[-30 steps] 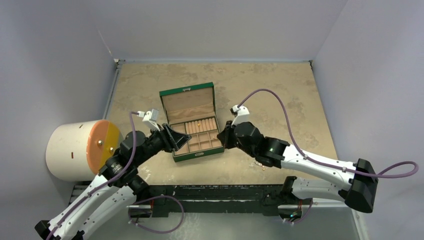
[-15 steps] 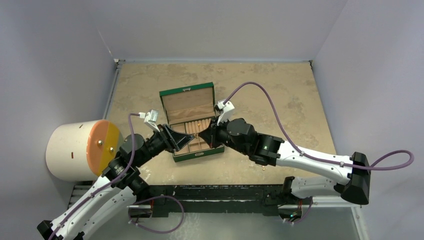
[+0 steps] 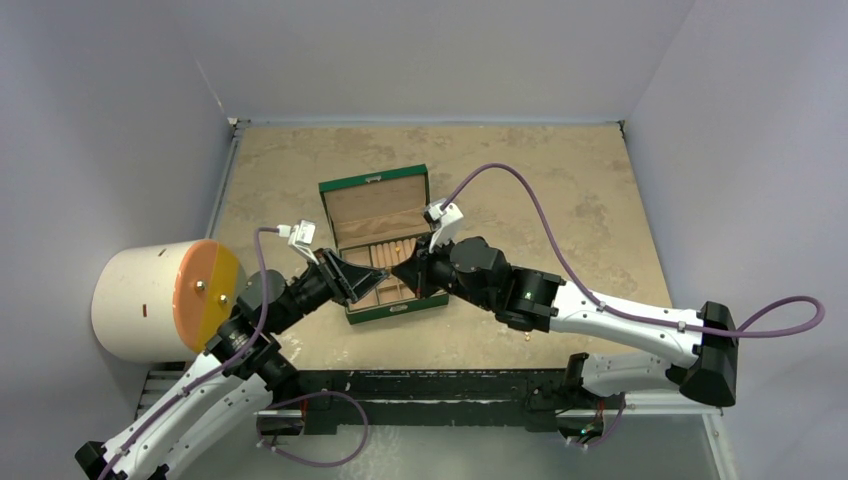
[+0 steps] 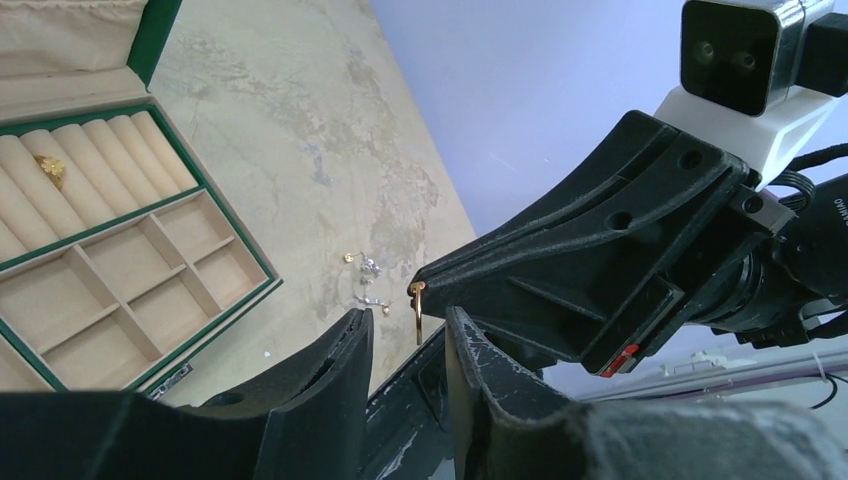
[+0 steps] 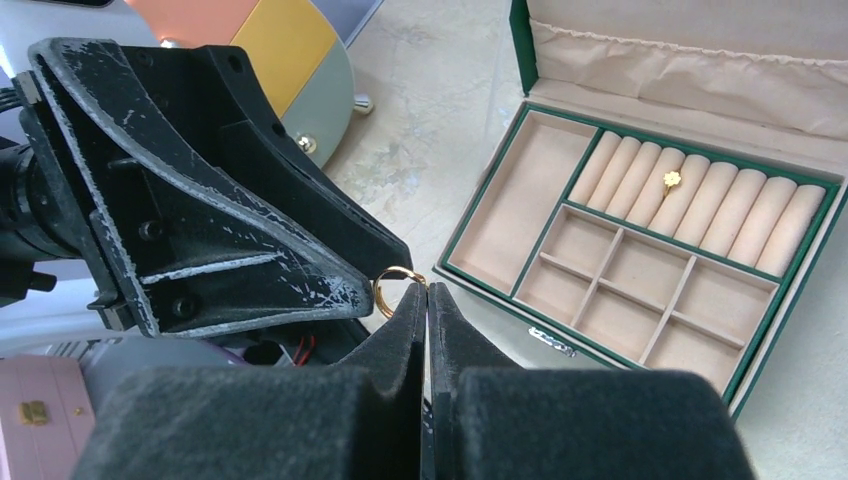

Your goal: Organize the mixed jewelry

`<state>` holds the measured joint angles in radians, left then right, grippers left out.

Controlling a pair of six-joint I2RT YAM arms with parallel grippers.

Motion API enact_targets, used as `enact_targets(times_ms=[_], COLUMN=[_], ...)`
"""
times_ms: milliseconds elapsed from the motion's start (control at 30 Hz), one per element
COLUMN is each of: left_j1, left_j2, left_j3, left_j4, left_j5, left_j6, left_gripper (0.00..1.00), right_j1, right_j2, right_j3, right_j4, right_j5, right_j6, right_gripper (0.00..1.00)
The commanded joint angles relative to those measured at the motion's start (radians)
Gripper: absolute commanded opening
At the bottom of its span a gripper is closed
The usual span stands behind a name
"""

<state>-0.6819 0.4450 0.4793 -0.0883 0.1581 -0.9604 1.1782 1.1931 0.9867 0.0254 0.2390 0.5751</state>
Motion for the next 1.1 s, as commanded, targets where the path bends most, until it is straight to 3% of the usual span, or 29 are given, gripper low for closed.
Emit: enact_targets(times_ms=[0,333,500,567,867,1067], left_j1=[0.003,0.002,0.003,0.003,0.002,0.002], left_j2=[0.001,0.004,0.011,0.013,0.016,0.005], left_j3=[-0.002,-0.006,-0.007,-0.008,-0.005,0.005], left_j4=[0.065,0.073,0.073,0.073,0.114,0.107], left_j5=[0.024,0.031,0.034,0.036,0.051,0.072], left_j6=[-0.011,-0.009,-0.009,-0.009,-0.006,0.009], left_gripper=[0.31,0.21,0.10,0.00,0.00,0.00], right_j1=[0.009,0.018,0.021,0.021,0.023,0.024], right_j2=[0.008,0.013,0.009,0.008,-0.028,-0.117], right_j3=[0.058,0.062,0.058,0.055,0.031,-0.028], right_j4=[0.048,0.045,0.043,0.044,0.056,0.053], right_j5=[-0.014,-0.002,0.007,0.007,-0.014,-0.118], right_j6=[-0.019,-0.018,-0.019,-0.019,-0.028,-0.045], right_gripper=[0.00,0.00,0.00,0.00,0.00,0.28])
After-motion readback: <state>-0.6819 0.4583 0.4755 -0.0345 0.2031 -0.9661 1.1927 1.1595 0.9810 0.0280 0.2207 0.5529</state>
